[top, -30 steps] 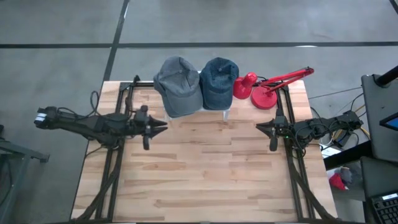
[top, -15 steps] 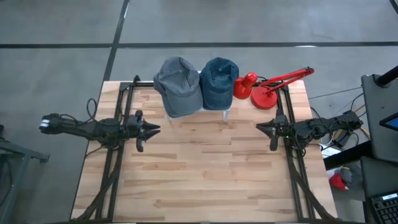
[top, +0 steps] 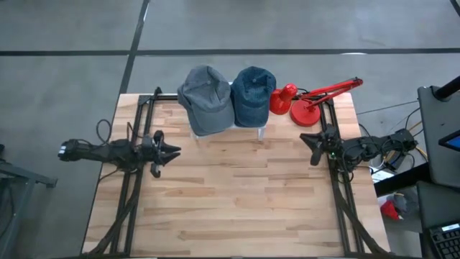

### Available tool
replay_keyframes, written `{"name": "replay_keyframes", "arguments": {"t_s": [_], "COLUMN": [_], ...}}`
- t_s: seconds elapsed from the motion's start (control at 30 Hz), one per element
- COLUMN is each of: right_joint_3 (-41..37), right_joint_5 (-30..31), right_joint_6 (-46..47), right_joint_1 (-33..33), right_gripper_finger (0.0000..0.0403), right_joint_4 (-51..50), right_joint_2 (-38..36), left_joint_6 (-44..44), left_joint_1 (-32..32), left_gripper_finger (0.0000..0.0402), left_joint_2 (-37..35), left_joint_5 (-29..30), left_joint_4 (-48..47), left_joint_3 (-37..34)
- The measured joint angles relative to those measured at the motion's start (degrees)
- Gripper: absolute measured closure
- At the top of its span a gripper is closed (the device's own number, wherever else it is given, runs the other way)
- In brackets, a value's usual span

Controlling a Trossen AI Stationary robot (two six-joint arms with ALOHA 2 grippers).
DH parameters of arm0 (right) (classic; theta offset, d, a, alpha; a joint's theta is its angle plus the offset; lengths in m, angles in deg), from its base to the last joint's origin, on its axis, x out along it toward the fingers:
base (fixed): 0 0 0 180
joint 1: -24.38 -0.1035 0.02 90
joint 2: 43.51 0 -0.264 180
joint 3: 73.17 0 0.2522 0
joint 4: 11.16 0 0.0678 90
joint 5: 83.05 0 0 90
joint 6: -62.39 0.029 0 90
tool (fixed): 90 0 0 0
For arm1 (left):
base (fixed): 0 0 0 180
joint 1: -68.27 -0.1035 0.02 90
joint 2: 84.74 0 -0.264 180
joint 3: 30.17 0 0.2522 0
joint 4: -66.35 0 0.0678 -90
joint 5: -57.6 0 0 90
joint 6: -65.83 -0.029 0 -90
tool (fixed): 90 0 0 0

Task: Pick & Place hat
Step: Return to Home Position

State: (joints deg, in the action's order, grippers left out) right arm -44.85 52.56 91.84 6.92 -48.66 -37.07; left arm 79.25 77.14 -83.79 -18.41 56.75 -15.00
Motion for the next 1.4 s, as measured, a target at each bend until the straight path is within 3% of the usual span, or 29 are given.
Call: {"name": "replay_keyframes", "arguments": {"t_s": [0.2,0.3,0.7,1.1,1.4], "right_joint_3": [0.0,-0.4,-10.1,-11.8,-11.8], "right_joint_5": [0.4,-0.6,-13.7,-27.7,-27.7], "right_joint_6": [6.6,3.1,-4.6,-12.2,-13.1], "right_joint_1": [0.0,0.0,0.0,0.0,0.0], "right_gripper_finger": [0.0360,0.0360,0.0360,0.0360,0.0360], "right_joint_4": [0.0,0.0,13.8,20.2,20.2], "right_joint_2": [-0.3,-0.3,-5.6,-5.8,-5.6], "left_joint_6": [-0.2,-1.2,-1.8,-1.1,-1.0], "left_joint_1": [0.0,0.0,0.0,0.0,0.0], "left_gripper_finger": [0.0303,0.0303,0.0303,0.0303,0.0303], "left_joint_2": [-0.5,-0.5,0.7,1.9,1.9], "left_joint_5": [0.0,-0.1,-0.1,0.0,0.0], "left_joint_4": [-1.0,-1.2,-1.4,-1.3,-1.3], "left_joint_3": [-0.9,-0.9,-0.9,-1.0,-1.0]}}
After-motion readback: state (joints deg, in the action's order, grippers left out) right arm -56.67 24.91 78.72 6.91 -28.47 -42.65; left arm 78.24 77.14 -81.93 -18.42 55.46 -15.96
